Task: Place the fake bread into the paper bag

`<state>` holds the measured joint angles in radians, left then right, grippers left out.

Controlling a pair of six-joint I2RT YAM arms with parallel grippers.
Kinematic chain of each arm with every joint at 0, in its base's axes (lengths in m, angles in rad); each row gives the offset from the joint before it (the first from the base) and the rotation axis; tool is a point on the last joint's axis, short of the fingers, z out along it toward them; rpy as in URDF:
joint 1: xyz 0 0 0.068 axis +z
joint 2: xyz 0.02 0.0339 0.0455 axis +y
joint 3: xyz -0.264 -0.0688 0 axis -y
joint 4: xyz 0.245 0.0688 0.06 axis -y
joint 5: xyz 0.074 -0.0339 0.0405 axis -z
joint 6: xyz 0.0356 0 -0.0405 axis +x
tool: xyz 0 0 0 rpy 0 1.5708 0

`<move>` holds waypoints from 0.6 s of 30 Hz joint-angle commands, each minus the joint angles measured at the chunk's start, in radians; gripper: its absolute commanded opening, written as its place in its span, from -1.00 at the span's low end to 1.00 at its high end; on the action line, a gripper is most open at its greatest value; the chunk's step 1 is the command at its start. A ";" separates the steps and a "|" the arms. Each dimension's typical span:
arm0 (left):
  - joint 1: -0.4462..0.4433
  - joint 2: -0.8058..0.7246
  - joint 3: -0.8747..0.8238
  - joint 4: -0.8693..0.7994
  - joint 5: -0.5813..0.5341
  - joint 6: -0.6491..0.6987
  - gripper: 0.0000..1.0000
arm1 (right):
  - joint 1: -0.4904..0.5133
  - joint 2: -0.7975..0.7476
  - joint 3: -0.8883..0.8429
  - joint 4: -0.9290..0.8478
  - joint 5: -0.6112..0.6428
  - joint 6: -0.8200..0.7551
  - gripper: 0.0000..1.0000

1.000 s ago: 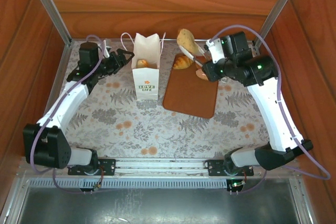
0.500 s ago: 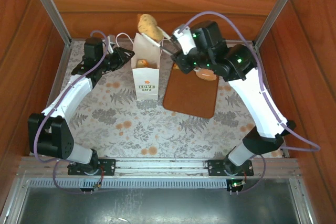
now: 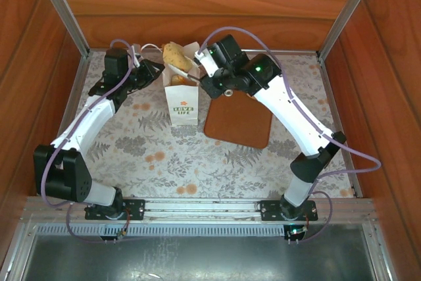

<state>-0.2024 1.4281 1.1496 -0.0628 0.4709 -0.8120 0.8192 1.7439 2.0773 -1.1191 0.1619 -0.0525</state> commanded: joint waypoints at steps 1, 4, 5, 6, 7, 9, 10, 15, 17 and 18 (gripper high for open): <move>-0.005 -0.026 -0.011 0.008 -0.021 0.007 -0.57 | 0.005 -0.008 -0.011 -0.011 0.045 0.011 -0.05; -0.004 -0.031 -0.017 -0.003 -0.036 0.013 -0.57 | 0.005 0.000 -0.019 -0.046 0.110 0.008 -0.04; -0.004 -0.033 -0.018 -0.011 -0.044 0.016 -0.57 | 0.005 0.003 -0.022 -0.054 0.130 0.006 -0.04; -0.004 -0.035 -0.020 -0.019 -0.050 0.020 -0.57 | 0.005 0.005 -0.026 -0.061 0.143 0.004 -0.04; -0.003 -0.037 -0.020 -0.022 -0.053 0.021 -0.57 | 0.005 0.010 -0.028 -0.067 0.153 -0.002 -0.03; -0.003 -0.041 -0.021 -0.019 -0.051 0.021 -0.57 | 0.005 0.018 -0.025 -0.085 0.169 -0.006 0.01; -0.003 -0.043 -0.022 -0.020 -0.050 0.020 -0.57 | 0.005 0.024 -0.022 -0.092 0.178 -0.008 0.03; -0.003 -0.049 -0.026 -0.018 -0.048 0.022 -0.57 | 0.005 0.028 -0.023 -0.091 0.195 -0.020 0.16; -0.003 -0.052 -0.030 -0.017 -0.048 0.018 -0.57 | 0.005 0.029 -0.023 -0.084 0.189 -0.021 0.24; -0.003 -0.052 -0.031 -0.016 -0.048 0.017 -0.57 | 0.005 0.027 -0.023 -0.081 0.185 -0.023 0.28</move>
<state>-0.2024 1.3994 1.1316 -0.0723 0.4351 -0.8074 0.8192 1.7683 2.0529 -1.2018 0.3218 -0.0681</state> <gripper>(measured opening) 0.217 0.629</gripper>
